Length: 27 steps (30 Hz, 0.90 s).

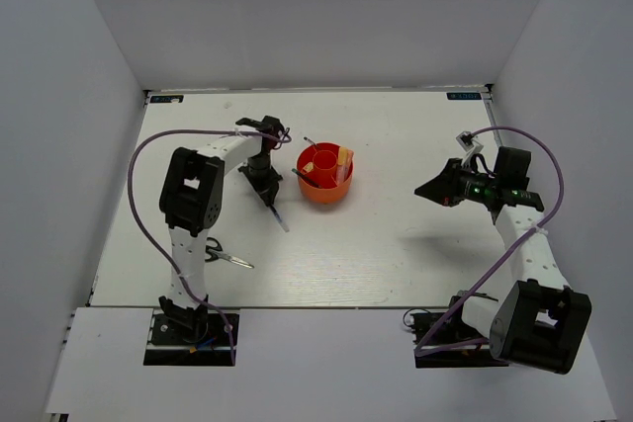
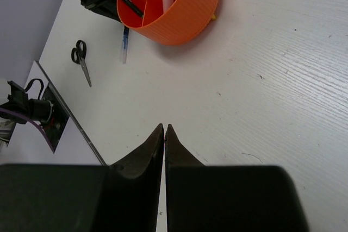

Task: Sort the stationery into containers
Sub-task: Pick up the pen from the center of the board.

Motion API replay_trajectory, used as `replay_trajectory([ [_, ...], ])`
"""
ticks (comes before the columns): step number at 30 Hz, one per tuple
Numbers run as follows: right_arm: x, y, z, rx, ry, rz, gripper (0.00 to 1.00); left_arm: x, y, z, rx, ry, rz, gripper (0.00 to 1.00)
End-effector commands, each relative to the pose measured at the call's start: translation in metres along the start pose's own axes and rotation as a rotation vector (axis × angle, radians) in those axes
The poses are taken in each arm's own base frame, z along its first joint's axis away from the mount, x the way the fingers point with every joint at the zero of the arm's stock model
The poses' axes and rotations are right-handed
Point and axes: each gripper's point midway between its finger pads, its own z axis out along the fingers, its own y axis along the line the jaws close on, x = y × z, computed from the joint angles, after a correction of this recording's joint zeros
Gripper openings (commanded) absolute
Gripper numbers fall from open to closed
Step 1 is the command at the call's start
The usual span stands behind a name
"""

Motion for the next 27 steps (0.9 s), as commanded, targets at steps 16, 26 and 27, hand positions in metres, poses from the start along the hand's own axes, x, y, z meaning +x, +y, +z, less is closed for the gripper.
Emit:
replay_trajectory([
  [16, -0.011, 0.013, -0.006, -0.065, -0.043, -0.067, 0.17, -0.004, 0.005, -0.116, 0.267, -0.456, 0.145, 0.0],
  [26, -0.007, 0.009, -0.004, -0.057, -0.04, -0.055, 0.07, 0.003, -0.059, -0.2, 0.428, -0.861, 0.225, 0.0],
  [27, -0.008, 0.01, -0.005, -0.056, -0.042, -0.058, 0.07, 0.004, -0.062, -0.203, 0.434, -0.875, 0.225, 0.0],
])
